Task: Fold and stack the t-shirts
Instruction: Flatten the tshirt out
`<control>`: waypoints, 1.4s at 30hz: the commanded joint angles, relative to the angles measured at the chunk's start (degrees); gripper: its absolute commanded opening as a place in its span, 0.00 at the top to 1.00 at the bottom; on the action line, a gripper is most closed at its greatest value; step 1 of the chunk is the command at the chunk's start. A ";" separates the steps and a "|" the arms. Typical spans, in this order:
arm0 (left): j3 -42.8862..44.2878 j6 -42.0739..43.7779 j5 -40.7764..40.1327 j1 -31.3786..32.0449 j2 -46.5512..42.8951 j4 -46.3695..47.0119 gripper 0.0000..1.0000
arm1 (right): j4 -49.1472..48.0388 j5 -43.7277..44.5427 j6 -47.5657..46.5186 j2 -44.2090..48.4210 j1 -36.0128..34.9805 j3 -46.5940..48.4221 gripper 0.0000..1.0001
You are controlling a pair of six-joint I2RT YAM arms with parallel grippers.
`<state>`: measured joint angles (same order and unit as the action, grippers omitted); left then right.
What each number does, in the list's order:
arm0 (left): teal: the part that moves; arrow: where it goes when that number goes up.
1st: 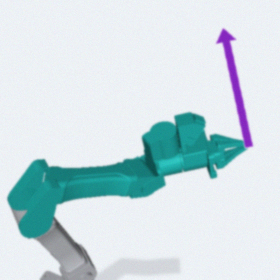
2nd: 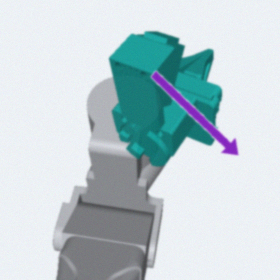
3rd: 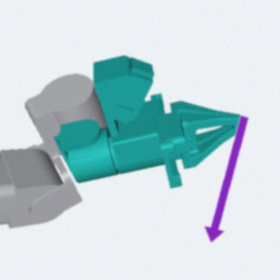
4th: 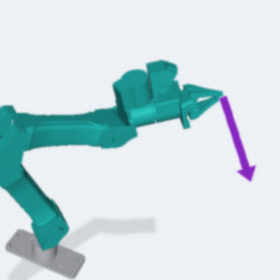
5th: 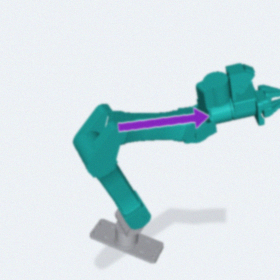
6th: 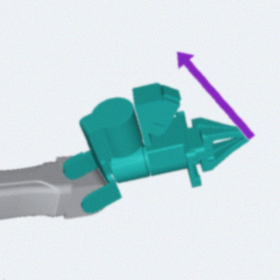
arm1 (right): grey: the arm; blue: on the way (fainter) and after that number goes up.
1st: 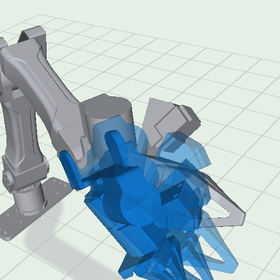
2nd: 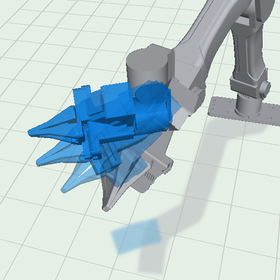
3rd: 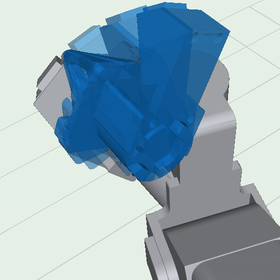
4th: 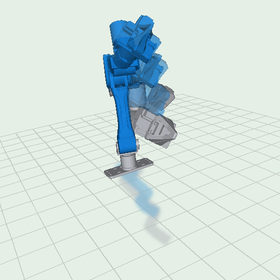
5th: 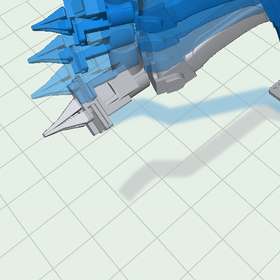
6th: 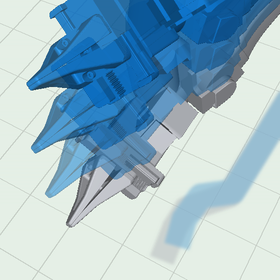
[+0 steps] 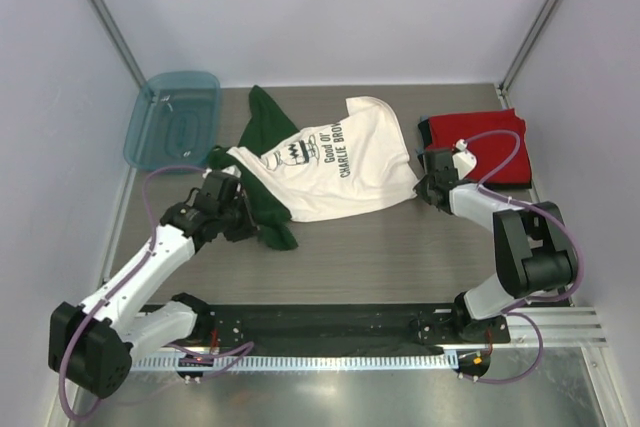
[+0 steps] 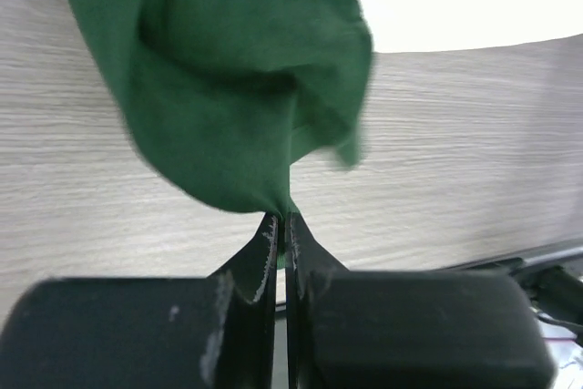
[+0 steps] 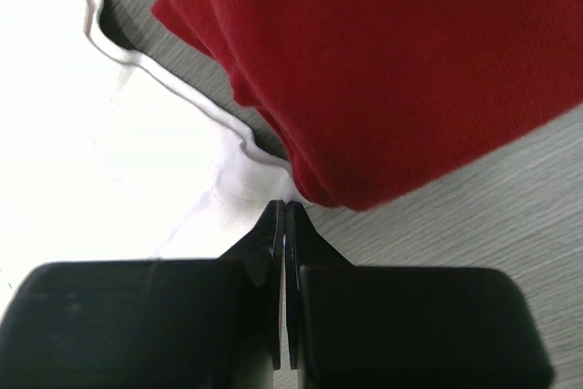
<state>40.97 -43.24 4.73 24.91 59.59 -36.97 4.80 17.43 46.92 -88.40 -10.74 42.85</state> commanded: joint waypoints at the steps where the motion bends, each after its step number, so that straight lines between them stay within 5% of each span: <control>1: 6.73 1.49 -1.30 -1.08 -2.90 -4.77 1.00 | -1.20 2.16 0.19 4.10 0.20 -1.80 0.99; 11: 18.26 4.48 -2.00 -3.37 -10.63 -16.80 1.00 | 3.20 2.44 -1.65 12.28 0.20 -6.11 0.99; 20: 31.09 6.68 -11.58 -3.46 -13.36 -27.62 0.98 | 7.77 1.91 -3.67 16.50 0.20 -5.76 0.99; 27: 25.92 5.10 -5.44 -3.46 -12.39 -25.61 1.00 | 12.77 0.94 -3.76 20.54 0.28 -6.55 0.99; 34: 31.62 5.01 -12.01 -3.46 -14.77 -28.24 0.99 | 16.65 0.68 -4.29 30.65 0.19 -7.35 0.99; 42: 33.72 5.71 -9.57 -7.04 -0.02 -17.09 1.00 | 16.47 -2.93 -5.17 23.55 0.02 6.70 0.99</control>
<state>72.25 -38.41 -5.37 20.71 52.31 -62.00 22.81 15.73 43.13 -62.78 -10.76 42.06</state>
